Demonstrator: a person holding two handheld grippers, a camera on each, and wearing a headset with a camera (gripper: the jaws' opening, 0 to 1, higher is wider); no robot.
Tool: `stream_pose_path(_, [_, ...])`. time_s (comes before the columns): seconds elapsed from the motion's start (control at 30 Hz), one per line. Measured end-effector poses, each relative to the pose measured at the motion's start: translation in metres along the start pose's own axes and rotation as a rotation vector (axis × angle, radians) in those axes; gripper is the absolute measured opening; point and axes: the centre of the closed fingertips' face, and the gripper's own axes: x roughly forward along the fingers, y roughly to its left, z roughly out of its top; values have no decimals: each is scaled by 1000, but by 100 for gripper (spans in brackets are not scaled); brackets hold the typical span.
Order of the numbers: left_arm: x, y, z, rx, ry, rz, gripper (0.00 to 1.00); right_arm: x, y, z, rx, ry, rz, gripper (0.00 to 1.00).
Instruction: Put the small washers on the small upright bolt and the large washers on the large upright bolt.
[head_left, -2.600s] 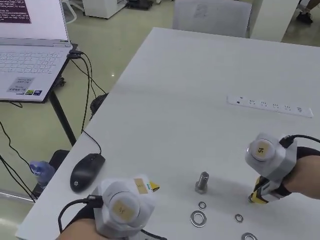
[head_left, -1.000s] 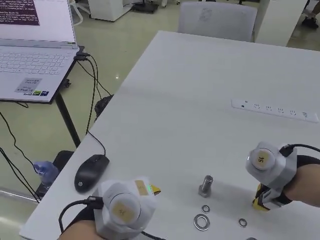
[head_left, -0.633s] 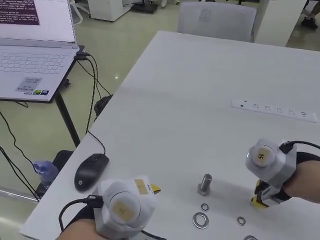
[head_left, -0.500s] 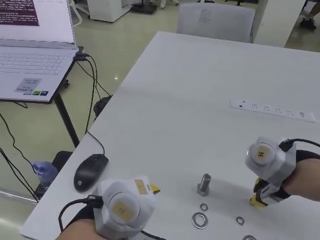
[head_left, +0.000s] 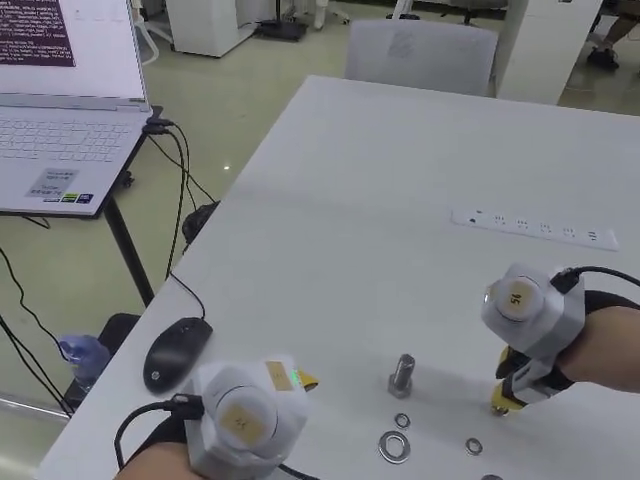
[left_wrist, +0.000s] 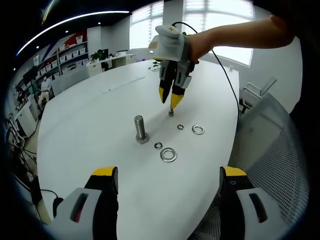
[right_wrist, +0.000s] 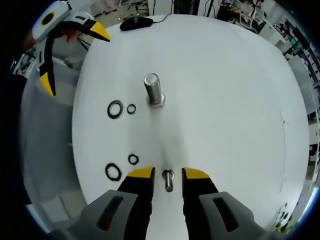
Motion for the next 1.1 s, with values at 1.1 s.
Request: stream_pose_path(1.1, [0,1,3,4,-9,2,91,-7,41,8,-56,-68,56,24])
